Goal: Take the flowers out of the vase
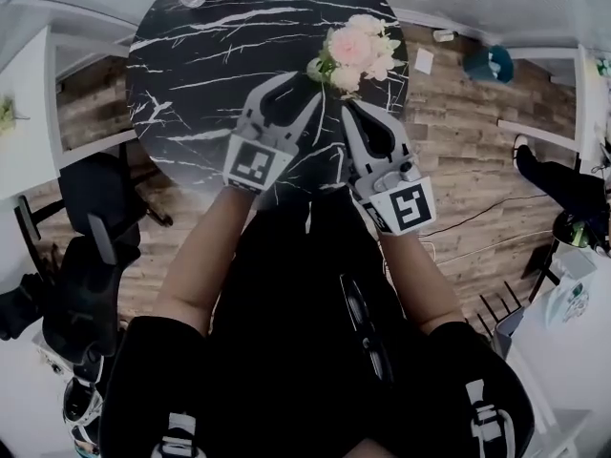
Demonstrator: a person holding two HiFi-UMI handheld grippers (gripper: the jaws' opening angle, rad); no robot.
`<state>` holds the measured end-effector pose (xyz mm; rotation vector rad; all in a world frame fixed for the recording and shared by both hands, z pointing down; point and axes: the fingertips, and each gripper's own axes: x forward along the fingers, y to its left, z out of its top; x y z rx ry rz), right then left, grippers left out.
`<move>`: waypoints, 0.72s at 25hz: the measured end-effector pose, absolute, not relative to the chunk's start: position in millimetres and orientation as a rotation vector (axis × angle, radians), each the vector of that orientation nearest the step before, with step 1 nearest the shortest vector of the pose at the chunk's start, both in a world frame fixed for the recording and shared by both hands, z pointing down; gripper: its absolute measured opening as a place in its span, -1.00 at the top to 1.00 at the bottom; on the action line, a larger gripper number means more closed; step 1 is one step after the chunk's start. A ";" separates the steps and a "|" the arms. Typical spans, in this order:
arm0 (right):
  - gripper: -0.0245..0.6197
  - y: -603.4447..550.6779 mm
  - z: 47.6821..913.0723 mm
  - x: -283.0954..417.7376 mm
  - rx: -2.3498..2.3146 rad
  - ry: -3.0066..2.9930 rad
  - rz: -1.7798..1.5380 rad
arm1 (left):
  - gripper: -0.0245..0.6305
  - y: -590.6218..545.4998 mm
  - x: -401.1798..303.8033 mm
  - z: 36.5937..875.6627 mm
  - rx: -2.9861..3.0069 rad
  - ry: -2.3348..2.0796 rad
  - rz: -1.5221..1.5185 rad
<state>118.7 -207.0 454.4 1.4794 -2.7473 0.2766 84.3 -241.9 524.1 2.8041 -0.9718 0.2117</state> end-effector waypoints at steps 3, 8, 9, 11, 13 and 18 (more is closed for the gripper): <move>0.86 -207.7 456.2 120.9 1.523 -2.745 0.283 | 0.33 -242.2 89.8 541.3 2.813 -0.948 0.252; 0.86 -204.6 469.5 129.8 1.531 -2.740 0.275 | 0.09 -245.1 100.7 567.1 2.848 -0.926 0.317; 0.86 -203.0 474.0 131.1 1.522 -2.734 0.269 | 0.07 -246.2 103.2 572.0 2.852 -0.926 0.332; 0.86 -203.4 477.7 132.0 1.531 -2.724 0.273 | 0.04 -248.6 109.2 580.1 2.858 -0.931 0.358; 0.86 -206.2 476.7 132.2 1.559 -2.726 0.293 | 0.02 -251.6 115.4 585.6 2.863 -0.939 0.368; 0.86 -204.9 481.5 134.6 1.567 -2.730 0.316 | 0.02 -262.9 126.5 594.2 2.853 -0.966 0.361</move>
